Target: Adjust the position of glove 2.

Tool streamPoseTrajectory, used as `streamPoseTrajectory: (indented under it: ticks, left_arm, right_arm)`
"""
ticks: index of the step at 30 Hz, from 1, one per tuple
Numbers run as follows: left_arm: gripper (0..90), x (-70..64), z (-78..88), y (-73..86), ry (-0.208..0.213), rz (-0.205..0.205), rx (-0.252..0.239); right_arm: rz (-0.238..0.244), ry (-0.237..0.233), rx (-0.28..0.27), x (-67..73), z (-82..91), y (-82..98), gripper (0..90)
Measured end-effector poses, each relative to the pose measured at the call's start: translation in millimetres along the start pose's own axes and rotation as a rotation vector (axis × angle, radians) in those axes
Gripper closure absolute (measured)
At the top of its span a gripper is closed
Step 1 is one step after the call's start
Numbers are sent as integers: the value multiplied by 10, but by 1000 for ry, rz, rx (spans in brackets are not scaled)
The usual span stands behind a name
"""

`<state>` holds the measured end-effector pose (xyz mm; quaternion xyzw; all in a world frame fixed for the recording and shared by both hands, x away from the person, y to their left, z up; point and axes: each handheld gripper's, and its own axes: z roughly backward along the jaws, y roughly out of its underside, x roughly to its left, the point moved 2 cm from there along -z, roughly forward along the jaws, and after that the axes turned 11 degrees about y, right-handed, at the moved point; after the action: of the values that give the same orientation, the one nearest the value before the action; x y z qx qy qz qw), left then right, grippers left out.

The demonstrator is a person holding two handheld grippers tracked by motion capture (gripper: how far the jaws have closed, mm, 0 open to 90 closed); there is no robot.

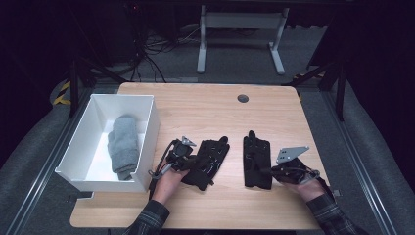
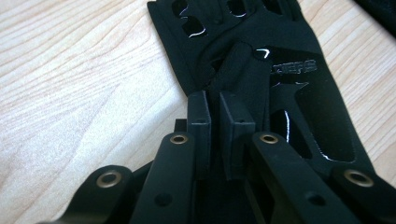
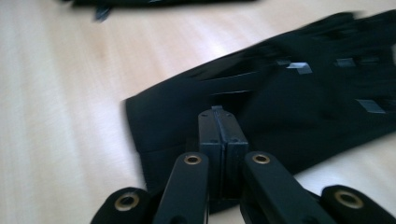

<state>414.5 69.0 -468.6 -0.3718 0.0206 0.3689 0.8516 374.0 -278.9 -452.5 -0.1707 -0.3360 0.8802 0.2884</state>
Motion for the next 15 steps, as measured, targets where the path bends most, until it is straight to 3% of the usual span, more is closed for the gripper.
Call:
streamPoseTrajectory:
  ticks: [8, 15]
  left_arm:
    - [847, -22, 54, -181, 36, 0, -58]
    - [847, -87, 29, -307, 62, -13, -79]
  right_arm:
    - [-87, 104, 29, -383, 3, 128, 900]
    - [-90, 94, 49, -401, -88, 119, 900]
